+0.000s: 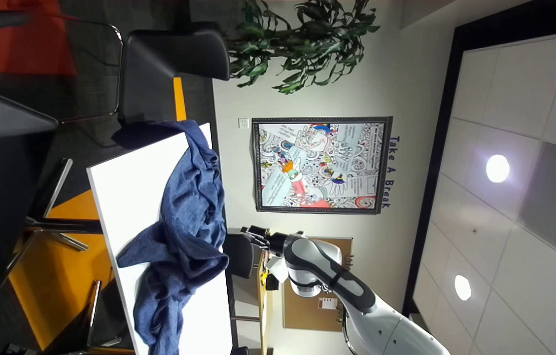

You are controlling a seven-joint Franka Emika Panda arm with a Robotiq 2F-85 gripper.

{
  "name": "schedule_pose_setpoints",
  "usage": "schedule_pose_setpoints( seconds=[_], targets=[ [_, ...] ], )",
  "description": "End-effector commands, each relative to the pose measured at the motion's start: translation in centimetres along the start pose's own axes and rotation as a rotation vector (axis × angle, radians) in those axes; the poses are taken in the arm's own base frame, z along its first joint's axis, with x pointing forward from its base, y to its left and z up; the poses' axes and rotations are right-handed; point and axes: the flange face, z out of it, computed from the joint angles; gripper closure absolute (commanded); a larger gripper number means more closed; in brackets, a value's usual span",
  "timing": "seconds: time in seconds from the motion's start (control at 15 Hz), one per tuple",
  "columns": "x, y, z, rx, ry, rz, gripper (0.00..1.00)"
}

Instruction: Gather the cloth

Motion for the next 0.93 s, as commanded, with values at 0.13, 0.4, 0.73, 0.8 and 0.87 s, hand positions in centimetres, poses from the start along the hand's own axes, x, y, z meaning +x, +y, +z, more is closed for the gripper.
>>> schedule_pose_setpoints(
  seconds=[0.13,0.4,0.73,0.8,0.87],
  targets=[
    [1.2,-0.4,1.1,0.009,0.007,-0.009,0.00],
    [2.3,0.3,2.7,0.002,0.032,0.001,0.00],
    [5.2,0.8,6.6,0.015,0.024,-0.034,0.00],
    [5.7,0.6,7.5,0.029,0.023,-0.044,0.00],
    [6.0,0.4,8.3,0.045,0.022,-0.052,0.00]
  ],
)
